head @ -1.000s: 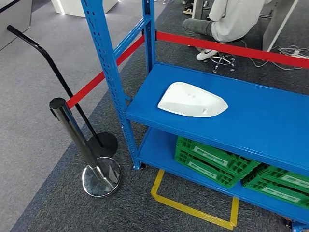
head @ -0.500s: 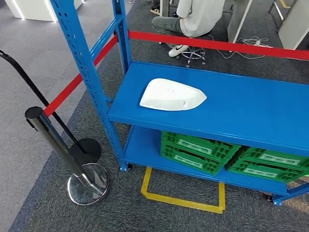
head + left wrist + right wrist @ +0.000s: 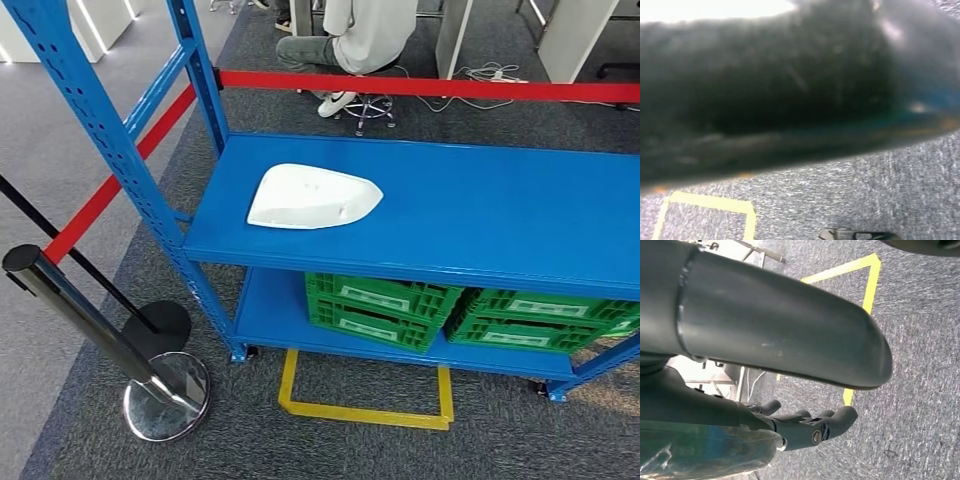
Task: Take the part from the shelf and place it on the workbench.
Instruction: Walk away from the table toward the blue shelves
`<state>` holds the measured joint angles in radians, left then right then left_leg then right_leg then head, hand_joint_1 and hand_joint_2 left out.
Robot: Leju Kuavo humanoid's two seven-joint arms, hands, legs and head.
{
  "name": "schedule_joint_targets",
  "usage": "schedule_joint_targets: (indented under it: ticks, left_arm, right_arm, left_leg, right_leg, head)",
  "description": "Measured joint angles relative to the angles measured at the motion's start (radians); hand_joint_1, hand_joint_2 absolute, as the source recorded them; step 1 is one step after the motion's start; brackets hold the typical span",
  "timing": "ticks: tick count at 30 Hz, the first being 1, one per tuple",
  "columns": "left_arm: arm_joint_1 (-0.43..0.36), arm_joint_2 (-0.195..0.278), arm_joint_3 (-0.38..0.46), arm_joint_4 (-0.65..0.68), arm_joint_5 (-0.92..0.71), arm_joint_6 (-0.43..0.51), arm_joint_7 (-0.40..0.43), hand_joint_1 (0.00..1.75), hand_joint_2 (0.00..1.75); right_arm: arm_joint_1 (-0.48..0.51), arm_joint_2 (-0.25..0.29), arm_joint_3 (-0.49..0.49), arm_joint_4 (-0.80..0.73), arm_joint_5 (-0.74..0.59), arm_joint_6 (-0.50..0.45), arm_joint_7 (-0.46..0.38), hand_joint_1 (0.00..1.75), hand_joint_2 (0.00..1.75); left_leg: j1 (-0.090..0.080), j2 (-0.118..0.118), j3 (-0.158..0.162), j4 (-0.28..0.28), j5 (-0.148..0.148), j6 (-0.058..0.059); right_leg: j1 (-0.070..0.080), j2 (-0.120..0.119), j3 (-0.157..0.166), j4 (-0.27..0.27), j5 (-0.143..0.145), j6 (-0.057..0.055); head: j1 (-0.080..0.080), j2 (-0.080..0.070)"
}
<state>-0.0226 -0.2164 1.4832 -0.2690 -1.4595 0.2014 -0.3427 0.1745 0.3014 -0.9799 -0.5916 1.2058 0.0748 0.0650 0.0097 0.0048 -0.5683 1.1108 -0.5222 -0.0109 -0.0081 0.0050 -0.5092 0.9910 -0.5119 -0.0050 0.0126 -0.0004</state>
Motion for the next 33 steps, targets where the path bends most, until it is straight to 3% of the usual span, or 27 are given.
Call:
schedule_joint_targets:
  ticks: [2,4,6,8,10,11,12,13,15,17,21,22,24,26,27,28,30,31,33]
  left_arm:
    - [-0.001,0.002,0.0,0.001,0.0,-0.001,0.0,0.0,0.0]
    - [-0.001,0.002,0.0,0.004,0.001,-0.006,-0.001,0.0,0.0]
    - [-0.001,0.003,0.0,0.006,0.002,-0.01,-0.004,0.0,0.87]
    - [-0.002,0.003,0.0,0.007,0.002,-0.011,-0.007,0.0,1.75]
    - [-0.003,0.003,0.0,0.008,-0.002,-0.016,-0.011,0.0,1.75]
    - [-0.003,0.004,0.0,0.009,-0.005,-0.021,-0.015,0.0,1.75]
    - [-0.003,0.004,-0.001,0.011,-0.009,-0.026,-0.021,0.0,1.75]
    - [-0.003,0.004,-0.003,0.012,-0.013,-0.03,-0.027,0.0,1.75]
    - [-0.004,0.004,-0.009,0.015,-0.018,-0.035,-0.032,0.0,1.75]
    - [-0.004,0.008,-0.028,0.017,-0.008,-0.035,-0.033,0.0,1.75]
    - [-0.003,0.022,-0.099,0.017,0.059,-0.042,-0.019,0.0,1.75]
    - [-0.001,0.025,-0.117,0.017,0.079,-0.044,-0.014,0.0,1.75]
    - [0.005,0.032,-0.154,0.017,0.12,-0.048,-0.003,0.0,1.75]
    - [0.015,0.037,-0.192,0.017,0.162,-0.052,0.008,0.0,0.87]
    - [0.021,0.039,-0.212,0.017,0.184,-0.055,0.014,0.0,0.44]
    - [0.028,0.042,-0.232,0.017,0.206,-0.058,0.019,0.0,0.0]
    - [0.042,0.047,-0.274,0.017,0.25,-0.063,0.031,0.0,0.0]
    - [0.047,0.049,-0.294,0.018,0.271,-0.065,0.036,0.0,0.0]
    - [0.054,0.052,-0.335,0.021,0.313,-0.069,0.046,0.0,0.0]
  right_arm:
    - [-0.001,0.0,-0.005,0.0,0.007,0.0,0.004,0.0,0.0]
    - [-0.002,0.001,-0.013,0.0,0.017,0.0,0.008,0.0,0.0]
    - [-0.002,0.001,-0.02,0.0,0.032,-0.001,0.014,0.0,0.0]
    - [-0.003,0.0,-0.031,0.0,0.049,-0.002,0.019,0.0,0.0]
    - [-0.005,0.0,-0.042,0.0,0.071,-0.001,0.024,0.0,0.87]
    - [-0.005,0.0,-0.048,0.0,0.084,-0.001,0.026,0.0,1.31]
    - [-0.005,0.0,-0.053,0.0,0.097,-0.001,0.027,0.0,1.75]
    - [-0.006,0.0,-0.058,0.001,0.107,0.0,0.029,0.0,1.75]
    - [-0.01,-0.001,-0.068,0.003,0.121,0.003,0.034,0.0,1.75]
    - [-0.019,-0.003,-0.072,0.009,0.12,0.007,0.035,0.0,1.75]
    - [-0.029,-0.008,-0.058,0.023,0.071,0.007,0.033,0.0,1.75]
    - [-0.031,-0.008,-0.051,0.025,0.054,0.007,0.032,0.0,1.75]
    - [-0.037,-0.011,-0.033,0.026,0.017,0.004,0.029,0.0,1.75]
    - [-0.045,-0.014,-0.011,0.026,-0.021,0.0,0.027,0.0,1.75]
    - [-0.051,-0.017,0.0,0.026,-0.041,-0.001,0.026,0.0,1.75]
    - [-0.056,-0.019,0.013,0.026,-0.06,-0.002,0.025,0.0,1.75]
    - [-0.067,-0.023,0.041,0.026,-0.1,-0.006,0.022,0.0,1.75]
    - [-0.072,-0.027,0.055,0.025,-0.121,-0.007,0.02,0.0,1.75]
    - [-0.081,-0.035,0.084,0.025,-0.159,-0.01,0.016,0.0,1.75]
  left_leg:
    - [-0.003,-0.007,0.036,-0.091,0.029,0.01]
    - [-0.005,-0.009,0.038,-0.111,0.025,0.015]
    - [-0.002,-0.007,0.037,-0.117,0.031,0.025]
    - [0.002,-0.004,0.037,-0.123,0.036,0.035]
    - [0.001,-0.002,0.035,-0.122,0.036,0.038]
    - [0.0,-0.001,0.034,-0.122,0.036,0.038]
    - [0.0,0.0,0.034,-0.122,0.036,0.038]
    - [0.0,0.0,0.036,-0.122,0.036,0.038]
    - [-0.001,0.0,0.04,-0.121,0.035,0.034]
    - [-0.006,0.0,0.04,-0.118,0.034,0.025]
    - [-0.004,0.0,0.035,-0.108,0.027,0.004]
    - [-0.002,-0.001,0.027,-0.085,0.009,-0.001]
    - [-0.001,-0.002,-0.016,0.018,-0.056,-0.009]
    - [-0.001,-0.002,-0.072,0.143,-0.11,-0.012]
    - [0.0,-0.002,-0.084,0.169,-0.109,-0.013]
    - [0.001,-0.002,-0.078,0.157,-0.089,-0.016]
    - [0.009,-0.002,-0.021,0.037,-0.012,-0.027]
    - [0.013,-0.003,0.012,-0.033,0.012,-0.037]
    - [0.018,-0.005,0.046,-0.108,0.027,-0.034]
  right_leg:
    - [0.003,0.006,-0.003,0.003,-0.003,0.008]
    - [0.004,0.008,-0.007,0.004,-0.002,0.019]
    - [0.002,0.006,-0.016,0.013,-0.011,0.029]
    - [0.0,0.003,-0.053,0.089,-0.059,0.036]
    - [-0.002,0.003,-0.115,0.227,-0.122,0.042]
    - [-0.002,0.002,-0.138,0.277,-0.136,0.045]
    - [-0.003,0.002,-0.144,0.291,-0.131,0.046]
    - [-0.003,0.001,-0.13,0.265,-0.106,0.046]
    - [-0.005,-0.005,-0.06,0.126,-0.04,0.045]
    - [-0.004,-0.009,-0.009,0.02,-0.01,0.036]
    - [-0.001,-0.008,-0.004,0.002,-0.006,0.012]
    - [-0.002,-0.008,-0.003,0.001,-0.004,0.005]
    - [-0.003,-0.009,-0.002,0.0,0.0,-0.003]
    - [-0.001,-0.009,-0.006,0.001,0.001,-0.007]
    - [0.0,-0.008,-0.006,0.002,0.001,-0.008]
    - [0.0,-0.007,-0.005,0.002,0.001,-0.01]
    - [0.001,-0.005,-0.001,0.003,-0.001,-0.011]
    - [0.004,-0.003,-0.002,0.006,-0.005,-0.01]
    - [0.012,-0.001,-0.01,0.011,-0.011,-0.005]
  head:
    - [0.001,0.0]
    - [0.001,0.0]
    - [0.002,0.0]
    - [0.006,0.0]
    - [0.009,0.0]
    - [0.009,0.0]
    - [0.009,0.0]
    - [0.009,0.0]
    - [0.009,0.0]
    - [0.008,0.0]
    - [0.005,0.0]
    - [0.003,0.0]
    - [-0.002,0.0]
    - [-0.003,0.0]
    - [-0.003,0.0]
    - [-0.003,0.0]
    - [-0.004,0.0]
    - [-0.006,0.0]
    - [-0.01,0.0]
